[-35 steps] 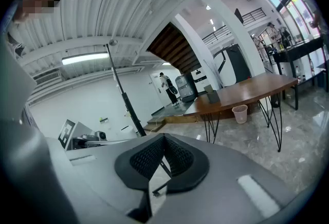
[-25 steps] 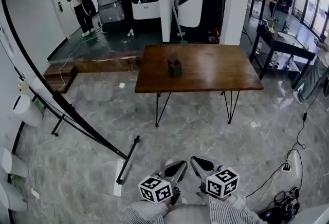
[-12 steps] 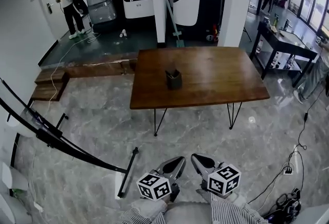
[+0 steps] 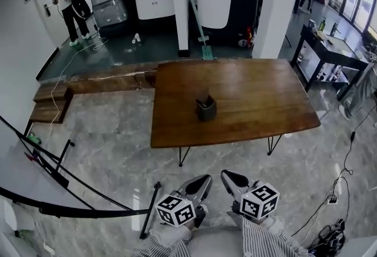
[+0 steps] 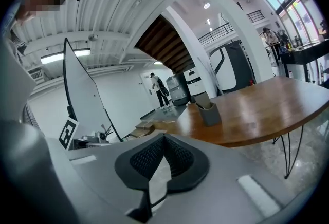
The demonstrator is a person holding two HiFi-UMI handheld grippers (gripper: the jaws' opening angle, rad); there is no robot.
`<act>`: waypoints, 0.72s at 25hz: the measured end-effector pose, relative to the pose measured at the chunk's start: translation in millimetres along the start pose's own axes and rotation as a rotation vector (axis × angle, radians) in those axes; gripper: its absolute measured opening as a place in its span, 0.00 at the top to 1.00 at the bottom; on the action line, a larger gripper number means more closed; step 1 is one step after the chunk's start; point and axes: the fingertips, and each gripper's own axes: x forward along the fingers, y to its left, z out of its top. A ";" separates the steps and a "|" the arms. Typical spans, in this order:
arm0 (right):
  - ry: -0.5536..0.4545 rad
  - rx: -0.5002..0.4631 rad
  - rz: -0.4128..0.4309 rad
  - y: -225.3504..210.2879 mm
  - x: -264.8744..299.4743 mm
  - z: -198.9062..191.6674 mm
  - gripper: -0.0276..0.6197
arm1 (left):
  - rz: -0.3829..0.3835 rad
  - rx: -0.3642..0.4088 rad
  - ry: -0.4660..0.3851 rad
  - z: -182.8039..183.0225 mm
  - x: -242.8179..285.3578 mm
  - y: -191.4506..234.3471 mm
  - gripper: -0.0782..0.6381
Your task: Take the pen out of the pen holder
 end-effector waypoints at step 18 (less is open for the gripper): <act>0.043 0.044 0.009 -48.7 81.9 29.1 0.96 | 0.046 -0.038 0.010 44.6 49.3 77.3 0.88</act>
